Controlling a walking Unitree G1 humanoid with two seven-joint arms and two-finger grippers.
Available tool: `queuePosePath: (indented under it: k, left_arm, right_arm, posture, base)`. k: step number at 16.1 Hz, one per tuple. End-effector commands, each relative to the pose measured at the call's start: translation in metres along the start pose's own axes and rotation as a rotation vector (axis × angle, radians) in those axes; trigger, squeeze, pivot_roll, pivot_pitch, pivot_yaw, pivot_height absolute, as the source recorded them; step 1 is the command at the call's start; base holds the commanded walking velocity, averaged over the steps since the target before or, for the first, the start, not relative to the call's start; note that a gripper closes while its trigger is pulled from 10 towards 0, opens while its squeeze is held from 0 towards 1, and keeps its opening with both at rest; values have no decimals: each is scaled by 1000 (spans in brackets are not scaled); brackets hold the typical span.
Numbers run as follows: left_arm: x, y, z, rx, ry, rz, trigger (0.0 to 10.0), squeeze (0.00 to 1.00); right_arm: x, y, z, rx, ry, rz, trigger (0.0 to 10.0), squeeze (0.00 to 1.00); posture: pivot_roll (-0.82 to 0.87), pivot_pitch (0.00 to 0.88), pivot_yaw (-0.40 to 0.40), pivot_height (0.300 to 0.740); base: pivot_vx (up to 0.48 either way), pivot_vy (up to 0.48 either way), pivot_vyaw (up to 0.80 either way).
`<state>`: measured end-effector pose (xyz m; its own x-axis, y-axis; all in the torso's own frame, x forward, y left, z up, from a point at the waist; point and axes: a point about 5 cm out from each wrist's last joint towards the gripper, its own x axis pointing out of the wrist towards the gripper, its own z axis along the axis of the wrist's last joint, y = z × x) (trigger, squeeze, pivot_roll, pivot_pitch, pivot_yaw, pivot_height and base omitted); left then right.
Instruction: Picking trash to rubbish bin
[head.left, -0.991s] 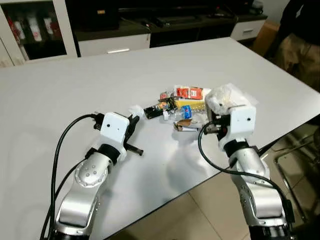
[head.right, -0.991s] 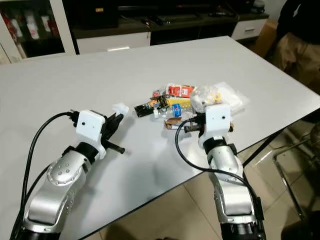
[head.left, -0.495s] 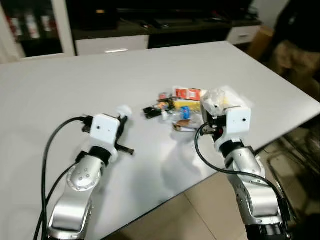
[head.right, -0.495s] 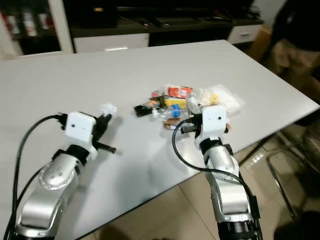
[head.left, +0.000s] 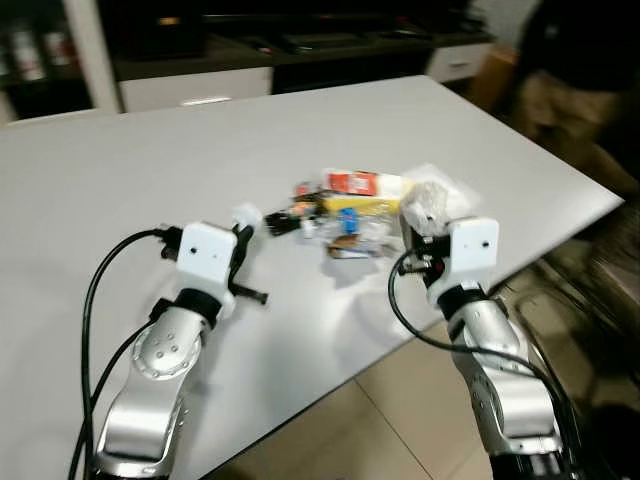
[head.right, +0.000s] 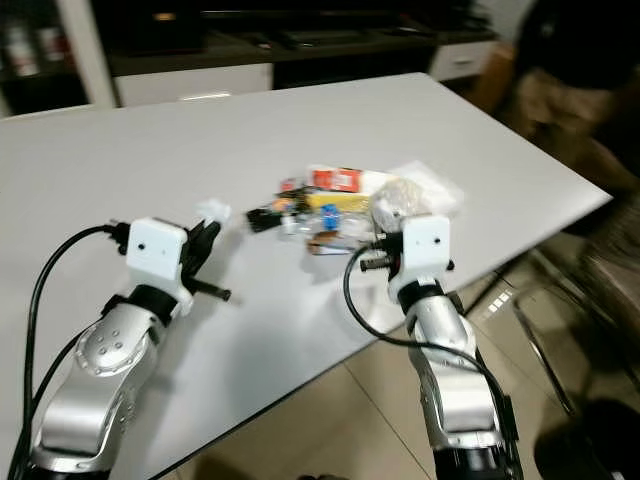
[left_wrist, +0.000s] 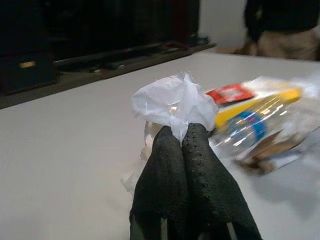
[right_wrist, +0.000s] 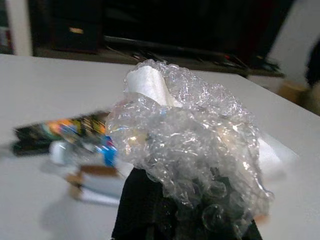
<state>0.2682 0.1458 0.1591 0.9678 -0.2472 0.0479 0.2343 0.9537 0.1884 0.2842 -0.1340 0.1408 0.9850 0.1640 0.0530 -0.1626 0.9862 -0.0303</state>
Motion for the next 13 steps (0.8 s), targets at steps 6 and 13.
queuePosePath:
  k: [6,13]
  left_arm:
    - [-2,4,-3,-61,19,51,10000,0]
    - [-7,9,-6,-34,27,76,10000,0]
  right_arm:
    - [-6,-7,-3,-12,11,-35,10000,0]
    - [-17,-11,-15,-5,51,-54,10000,0]
  posture:
    - [-10,0,-123,740]
    - [-8,0,-94,740]
  base:
    - [0,0,-267]
    - [0,0,-800]
